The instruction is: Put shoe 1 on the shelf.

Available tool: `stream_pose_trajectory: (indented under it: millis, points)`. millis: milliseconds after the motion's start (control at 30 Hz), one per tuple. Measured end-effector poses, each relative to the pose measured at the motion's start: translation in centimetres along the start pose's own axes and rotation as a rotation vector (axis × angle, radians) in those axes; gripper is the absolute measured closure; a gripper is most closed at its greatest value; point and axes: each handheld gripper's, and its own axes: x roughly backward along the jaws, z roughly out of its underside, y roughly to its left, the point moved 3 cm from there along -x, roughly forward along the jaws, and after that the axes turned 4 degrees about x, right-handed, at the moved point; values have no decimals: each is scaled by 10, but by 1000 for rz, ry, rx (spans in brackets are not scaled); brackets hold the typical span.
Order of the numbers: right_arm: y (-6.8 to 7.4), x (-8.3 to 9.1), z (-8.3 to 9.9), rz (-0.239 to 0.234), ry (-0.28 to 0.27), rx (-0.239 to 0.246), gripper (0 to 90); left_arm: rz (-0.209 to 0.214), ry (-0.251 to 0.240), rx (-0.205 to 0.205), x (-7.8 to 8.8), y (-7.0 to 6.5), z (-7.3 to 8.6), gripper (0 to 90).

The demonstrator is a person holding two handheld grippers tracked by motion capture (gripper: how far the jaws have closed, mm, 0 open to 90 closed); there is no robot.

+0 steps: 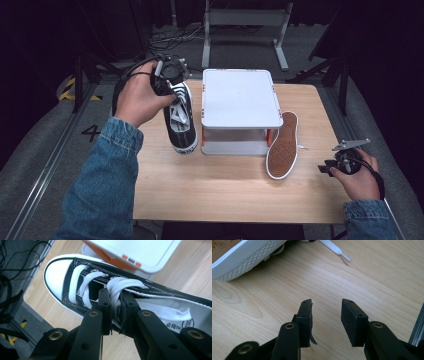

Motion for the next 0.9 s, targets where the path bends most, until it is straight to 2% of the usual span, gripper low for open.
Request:
stream_pose_trajectory:
  millis: [100,167,233,300,333,400,567,733,867,900]
  points:
    - [0,0,-1,0,-4,3,622,-2,-10,-13,1,0,-7,811]
    - [-1,0,-3,-2,-9,8,622,8,-44,-25,2,3,-21,811]
    - [-1,-1,-5,-3,-10,10,622,14,-55,-30,2,3,-28,811]
    - [0,-1,-5,-5,-12,12,622,14,-54,-39,2,3,-33,811]
    - [0,-2,-6,-6,-10,14,622,12,-43,-57,2,3,-41,812]
    - [0,-2,-6,-8,-10,15,623,10,-40,-64,2,2,-45,812]
    - [-1,-2,-6,-9,-13,14,622,-1,-35,-96,-1,1,-67,812]
    - [-2,0,-2,-9,-16,3,622,9,-35,-118,-11,0,-87,811]
    - [-2,1,1,-12,-13,-4,626,7,-18,-154,-20,2,-102,811]
    - [-2,1,1,-12,-14,-5,626,-7,-19,-170,-24,2,-107,810]
